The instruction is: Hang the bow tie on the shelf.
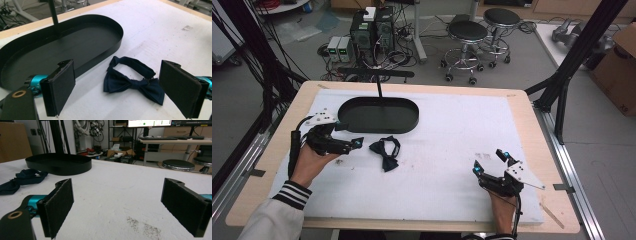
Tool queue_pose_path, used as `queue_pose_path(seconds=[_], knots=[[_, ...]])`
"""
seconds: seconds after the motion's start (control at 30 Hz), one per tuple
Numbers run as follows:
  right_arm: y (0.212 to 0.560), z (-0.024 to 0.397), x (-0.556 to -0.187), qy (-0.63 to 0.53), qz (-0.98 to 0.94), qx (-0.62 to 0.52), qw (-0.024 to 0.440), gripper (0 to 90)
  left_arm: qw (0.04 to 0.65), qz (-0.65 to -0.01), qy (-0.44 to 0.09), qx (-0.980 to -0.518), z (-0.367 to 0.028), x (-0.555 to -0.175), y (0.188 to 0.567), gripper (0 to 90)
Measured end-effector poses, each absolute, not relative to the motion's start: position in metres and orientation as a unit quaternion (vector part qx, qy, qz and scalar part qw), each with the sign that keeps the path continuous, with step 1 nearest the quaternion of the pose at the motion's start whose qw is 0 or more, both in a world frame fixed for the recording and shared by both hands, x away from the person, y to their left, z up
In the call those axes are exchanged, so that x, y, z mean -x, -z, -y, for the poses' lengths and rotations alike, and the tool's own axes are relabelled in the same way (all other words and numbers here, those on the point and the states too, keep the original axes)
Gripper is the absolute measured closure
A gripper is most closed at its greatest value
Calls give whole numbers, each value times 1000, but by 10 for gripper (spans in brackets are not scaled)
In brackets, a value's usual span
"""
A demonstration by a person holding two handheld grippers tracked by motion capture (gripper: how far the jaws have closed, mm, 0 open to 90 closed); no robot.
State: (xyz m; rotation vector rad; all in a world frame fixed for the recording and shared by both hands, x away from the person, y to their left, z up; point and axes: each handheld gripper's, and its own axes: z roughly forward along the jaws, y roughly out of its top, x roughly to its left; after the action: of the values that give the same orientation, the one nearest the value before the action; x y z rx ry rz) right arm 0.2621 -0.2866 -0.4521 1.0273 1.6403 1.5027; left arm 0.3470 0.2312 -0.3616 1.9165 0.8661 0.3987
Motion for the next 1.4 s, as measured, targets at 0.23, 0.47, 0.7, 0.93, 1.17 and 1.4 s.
queue_pose_path(seconds=[0.23,0.47,0.7,0.93,1.17,1.4], knots=[[452,287,-262,-577,-630,-394,338,101,457,-349,-147,-805,-214,-356,362,146],[452,287,-262,-576,-631,-394,338,101,428,-361,-122,-819,-196,-368,368,152],[452,287,-263,-578,-631,-396,335,101,401,-367,-109,-832,-184,-376,375,167],[452,287,-263,-577,-631,-396,334,101,368,-373,-93,-846,-174,-383,388,191],[452,287,-263,-577,-631,-394,336,101,336,-378,-81,-859,-167,-386,398,204],[452,287,-263,-577,-631,-394,336,101,324,-390,-72,-859,-164,-389,404,321]])
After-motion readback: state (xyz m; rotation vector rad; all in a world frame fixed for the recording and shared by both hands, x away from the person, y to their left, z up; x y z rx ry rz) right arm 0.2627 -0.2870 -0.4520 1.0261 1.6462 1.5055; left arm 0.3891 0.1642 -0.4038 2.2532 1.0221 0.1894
